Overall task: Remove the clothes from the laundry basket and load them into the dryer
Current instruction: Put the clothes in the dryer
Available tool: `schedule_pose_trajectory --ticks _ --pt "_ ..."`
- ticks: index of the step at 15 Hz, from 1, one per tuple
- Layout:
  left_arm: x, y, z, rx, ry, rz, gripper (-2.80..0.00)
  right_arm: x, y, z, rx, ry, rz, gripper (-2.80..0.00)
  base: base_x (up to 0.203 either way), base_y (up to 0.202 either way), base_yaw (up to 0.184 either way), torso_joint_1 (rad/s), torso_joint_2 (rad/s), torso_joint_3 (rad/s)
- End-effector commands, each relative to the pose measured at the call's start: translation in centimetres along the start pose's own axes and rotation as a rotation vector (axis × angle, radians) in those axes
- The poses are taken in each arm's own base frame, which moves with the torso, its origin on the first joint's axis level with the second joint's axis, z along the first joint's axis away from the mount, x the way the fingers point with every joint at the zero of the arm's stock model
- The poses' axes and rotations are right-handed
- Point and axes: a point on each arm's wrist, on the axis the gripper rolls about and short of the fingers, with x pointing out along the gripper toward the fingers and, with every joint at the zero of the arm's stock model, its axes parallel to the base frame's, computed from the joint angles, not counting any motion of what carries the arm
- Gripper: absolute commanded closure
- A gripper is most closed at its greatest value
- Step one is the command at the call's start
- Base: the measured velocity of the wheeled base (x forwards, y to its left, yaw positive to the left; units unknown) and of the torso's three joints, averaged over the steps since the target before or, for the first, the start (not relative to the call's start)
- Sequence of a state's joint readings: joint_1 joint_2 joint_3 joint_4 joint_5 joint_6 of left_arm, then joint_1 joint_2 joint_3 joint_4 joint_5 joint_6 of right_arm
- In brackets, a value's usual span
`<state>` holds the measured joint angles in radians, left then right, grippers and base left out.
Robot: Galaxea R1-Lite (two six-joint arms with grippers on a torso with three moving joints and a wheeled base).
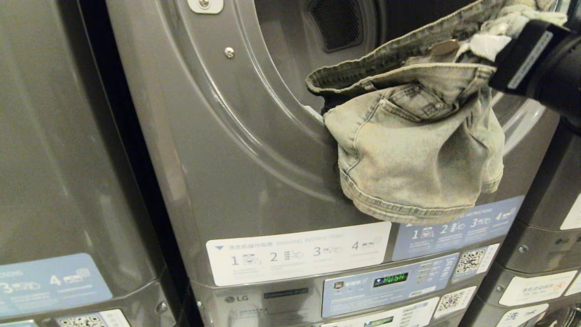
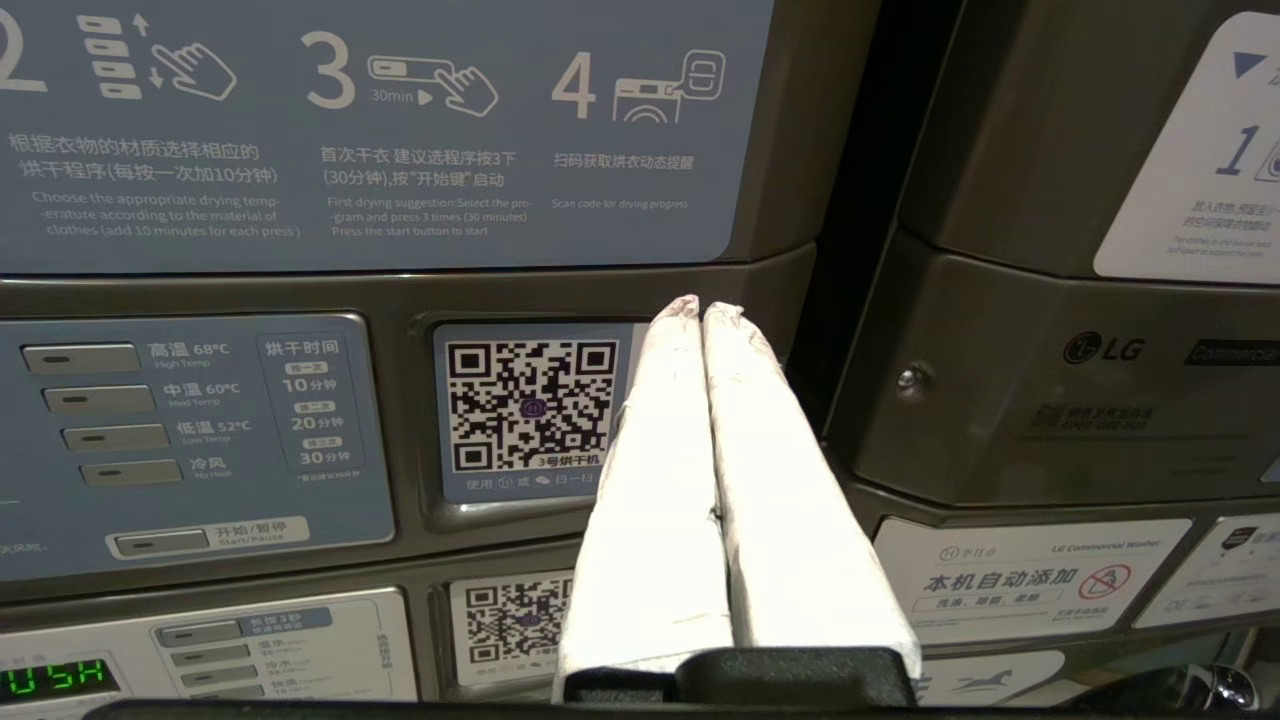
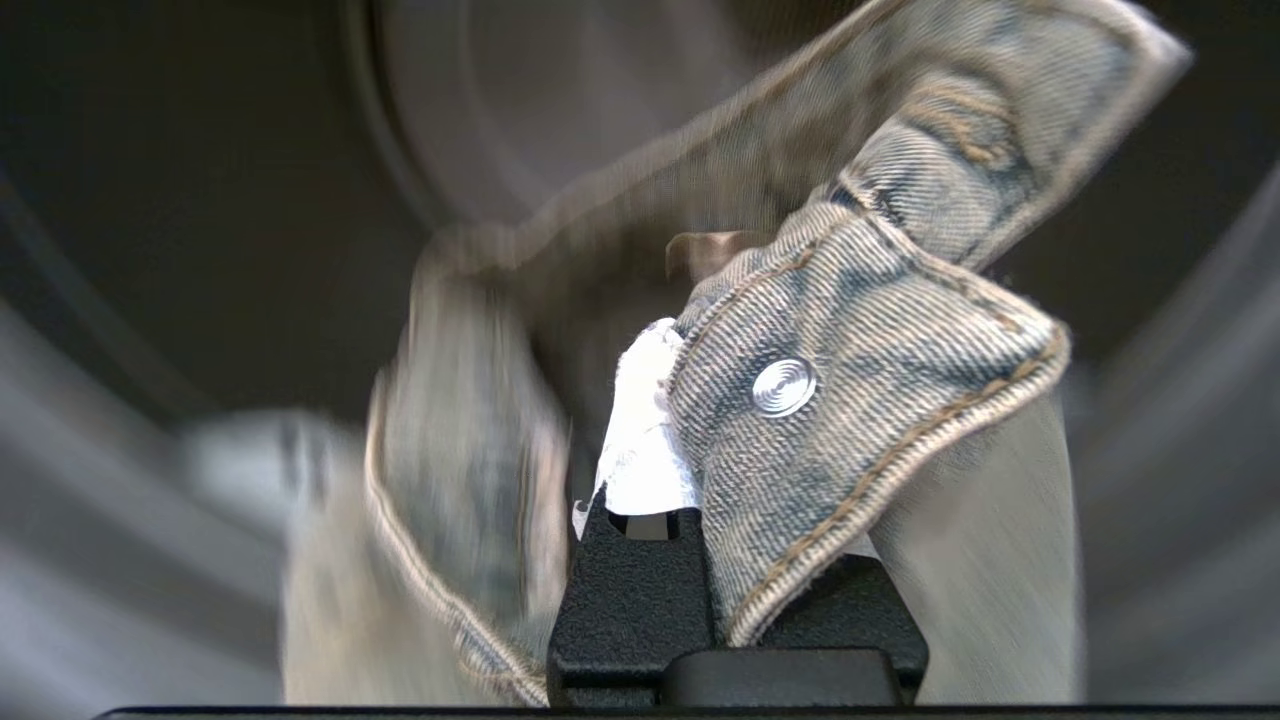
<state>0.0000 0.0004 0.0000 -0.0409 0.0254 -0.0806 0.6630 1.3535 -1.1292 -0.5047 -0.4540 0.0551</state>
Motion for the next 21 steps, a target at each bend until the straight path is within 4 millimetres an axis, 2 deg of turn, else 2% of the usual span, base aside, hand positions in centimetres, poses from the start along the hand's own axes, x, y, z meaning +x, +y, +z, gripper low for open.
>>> schedule_pose_trajectory --ticks 1,5,7,10,11,15,19,20,21 --pt "0.1 0.0 -0.4 0.000 0.013 0.002 0.00 4.1 1.0 -0.7 -0.013 -0.008 -0.036 0.00 0.000 0.000 0.000 0.000 0.00 0.000" --pt "0.1 0.0 -0.4 -0.002 0.013 0.002 0.00 13.1 1.5 0.4 -0.003 -0.186 -0.132 0.00 0.000 0.000 0.000 0.000 0.00 0.000" --pt "0.1 0.0 -0.4 0.000 0.013 0.002 0.00 16.7 1.2 -0.5 -0.016 -0.272 -0.163 0.00 0.000 0.000 0.000 0.000 0.00 0.000" --pt "0.1 0.0 -0.4 0.000 0.011 0.002 0.00 20.7 0.0 -6.6 -0.072 -0.291 -0.199 0.00 0.000 0.000 0.000 0.000 0.00 0.000" --pt "0.1 0.0 -0.4 -0.002 0.013 0.002 0.00 21.5 -0.5 -8.1 -0.089 -0.283 -0.215 0.00 0.000 0.000 0.000 0.000 0.00 0.000" --pt "0.1 0.0 -0.4 -0.001 0.013 0.002 0.00 22.5 -1.1 -11.0 -0.212 -0.226 -0.236 0.00 0.000 0.000 0.000 0.000 0.00 0.000" --pt "0.1 0.0 -0.4 0.000 0.013 0.002 0.00 22.1 -0.9 -10.4 -0.200 -0.308 -0.237 0.00 0.000 0.000 0.000 0.000 0.00 0.000" --pt "0.1 0.0 -0.4 -0.002 0.012 0.002 0.00 22.0 -1.0 -10.5 -0.215 -0.310 -0.243 -2.80 0.000 0.000 0.000 0.000 0.00 0.000" --pt "0.1 0.0 -0.4 -0.001 0.013 0.002 0.00 22.0 -1.0 -10.5 -0.216 -0.311 -0.249 -2.80 0.000 0.000 0.000 0.000 0.00 0.000"
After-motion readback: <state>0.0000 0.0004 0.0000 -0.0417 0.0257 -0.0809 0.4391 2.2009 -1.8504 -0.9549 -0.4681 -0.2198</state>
